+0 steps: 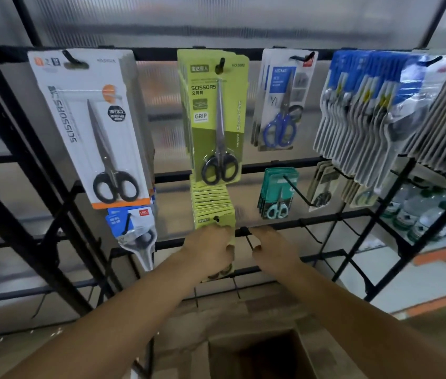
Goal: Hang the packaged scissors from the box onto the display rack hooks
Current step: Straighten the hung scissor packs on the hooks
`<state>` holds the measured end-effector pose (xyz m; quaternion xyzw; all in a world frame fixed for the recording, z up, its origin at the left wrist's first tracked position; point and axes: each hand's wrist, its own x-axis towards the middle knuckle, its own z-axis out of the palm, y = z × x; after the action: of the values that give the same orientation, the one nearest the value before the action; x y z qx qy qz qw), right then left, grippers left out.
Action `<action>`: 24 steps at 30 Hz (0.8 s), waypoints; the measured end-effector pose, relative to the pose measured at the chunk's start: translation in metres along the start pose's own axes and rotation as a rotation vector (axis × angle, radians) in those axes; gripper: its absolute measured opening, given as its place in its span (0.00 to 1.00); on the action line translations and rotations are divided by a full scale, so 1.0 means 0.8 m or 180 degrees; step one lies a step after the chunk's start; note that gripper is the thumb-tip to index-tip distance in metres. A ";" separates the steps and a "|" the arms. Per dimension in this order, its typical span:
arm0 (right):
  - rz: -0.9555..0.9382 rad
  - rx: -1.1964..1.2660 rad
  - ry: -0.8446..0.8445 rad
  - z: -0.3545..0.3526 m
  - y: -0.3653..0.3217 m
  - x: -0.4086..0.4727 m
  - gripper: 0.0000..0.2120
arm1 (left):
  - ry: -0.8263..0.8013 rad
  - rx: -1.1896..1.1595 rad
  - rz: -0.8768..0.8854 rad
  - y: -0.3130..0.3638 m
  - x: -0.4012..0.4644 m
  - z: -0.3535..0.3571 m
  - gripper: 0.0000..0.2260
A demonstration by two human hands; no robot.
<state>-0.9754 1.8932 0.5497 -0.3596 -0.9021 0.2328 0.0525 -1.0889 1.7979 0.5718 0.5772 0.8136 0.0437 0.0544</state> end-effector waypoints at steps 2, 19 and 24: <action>-0.0205 -0.0118 0.0000 -0.001 -0.012 -0.001 0.24 | 0.0030 -0.0003 -0.0055 -0.005 -0.005 -0.002 0.15; -0.0192 -0.0181 0.0882 -0.142 0.124 -0.039 0.20 | 0.0548 0.0017 0.0107 0.154 0.081 -0.047 0.14; -0.0268 0.0349 0.1257 -0.209 0.199 -0.035 0.17 | 0.0650 -0.0454 -0.0135 0.233 0.121 -0.082 0.16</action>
<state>-0.8120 2.0390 0.6268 -0.3568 -0.8745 0.2042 0.2575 -0.9555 1.9502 0.6577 0.5470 0.8218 0.1587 0.0131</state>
